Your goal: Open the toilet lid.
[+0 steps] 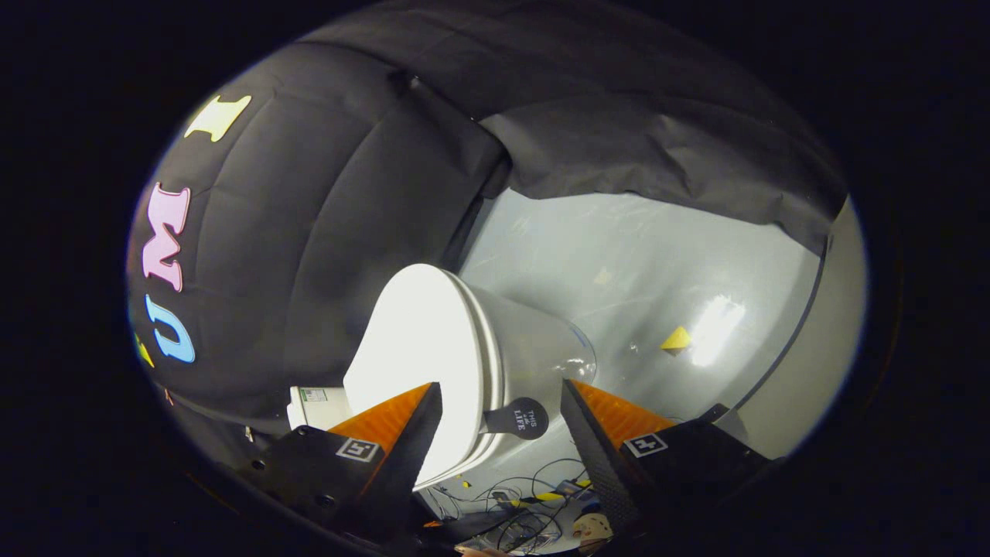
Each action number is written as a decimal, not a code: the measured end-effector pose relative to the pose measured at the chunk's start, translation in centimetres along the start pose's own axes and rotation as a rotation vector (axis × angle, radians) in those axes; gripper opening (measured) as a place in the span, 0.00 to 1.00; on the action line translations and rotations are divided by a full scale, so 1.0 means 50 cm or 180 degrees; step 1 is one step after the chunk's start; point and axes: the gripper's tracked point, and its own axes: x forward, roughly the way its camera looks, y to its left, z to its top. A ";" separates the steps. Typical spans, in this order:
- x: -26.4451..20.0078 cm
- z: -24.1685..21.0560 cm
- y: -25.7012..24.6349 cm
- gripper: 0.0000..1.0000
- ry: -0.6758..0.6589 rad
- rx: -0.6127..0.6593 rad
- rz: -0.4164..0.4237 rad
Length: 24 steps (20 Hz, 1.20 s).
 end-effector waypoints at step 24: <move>0.065 -0.073 -0.014 0.06 0.0361 0.0052 0.0116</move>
